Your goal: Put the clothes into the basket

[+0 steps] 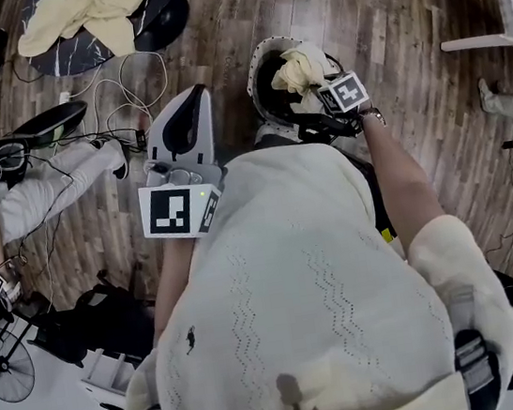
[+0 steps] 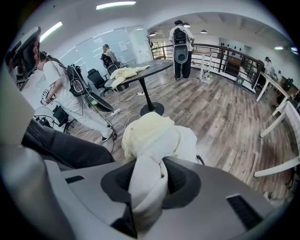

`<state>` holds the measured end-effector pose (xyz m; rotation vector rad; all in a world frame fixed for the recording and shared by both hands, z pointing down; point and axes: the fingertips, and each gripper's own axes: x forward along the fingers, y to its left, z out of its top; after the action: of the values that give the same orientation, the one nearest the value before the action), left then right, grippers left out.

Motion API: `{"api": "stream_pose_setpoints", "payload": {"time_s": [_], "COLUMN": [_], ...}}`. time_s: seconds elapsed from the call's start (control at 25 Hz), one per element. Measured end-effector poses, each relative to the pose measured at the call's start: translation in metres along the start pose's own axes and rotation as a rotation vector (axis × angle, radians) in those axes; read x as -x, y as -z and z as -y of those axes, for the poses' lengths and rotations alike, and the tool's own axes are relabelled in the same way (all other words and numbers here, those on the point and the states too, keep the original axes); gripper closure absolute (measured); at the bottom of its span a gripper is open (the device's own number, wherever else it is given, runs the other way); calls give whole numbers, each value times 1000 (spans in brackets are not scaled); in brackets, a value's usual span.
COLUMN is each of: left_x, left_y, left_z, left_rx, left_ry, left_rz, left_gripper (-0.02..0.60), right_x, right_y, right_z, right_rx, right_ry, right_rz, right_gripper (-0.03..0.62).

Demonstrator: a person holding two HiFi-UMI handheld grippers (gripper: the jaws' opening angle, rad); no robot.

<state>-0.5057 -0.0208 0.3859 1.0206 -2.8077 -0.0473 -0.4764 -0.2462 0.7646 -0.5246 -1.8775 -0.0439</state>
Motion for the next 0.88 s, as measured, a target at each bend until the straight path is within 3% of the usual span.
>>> {"api": "stream_pose_setpoints", "payload": {"time_s": [0.56, 0.72, 0.88], "left_x": [6, 9, 11], "left_y": [2, 3, 7], "left_z": [-9, -11, -7], "left_rx": [6, 14, 14], "left_ry": [-11, -12, -1], "left_rz": [-7, -9, -5], "left_gripper": [560, 560, 560], "right_x": [-15, -14, -9], "right_y": [-13, -15, -19], "right_z": [-3, 2, 8], "right_rx": [-14, -48, -108], "right_ry": [3, 21, 31], "right_rz": [-22, -2, 46], "right_gripper": [460, 394, 388]}}
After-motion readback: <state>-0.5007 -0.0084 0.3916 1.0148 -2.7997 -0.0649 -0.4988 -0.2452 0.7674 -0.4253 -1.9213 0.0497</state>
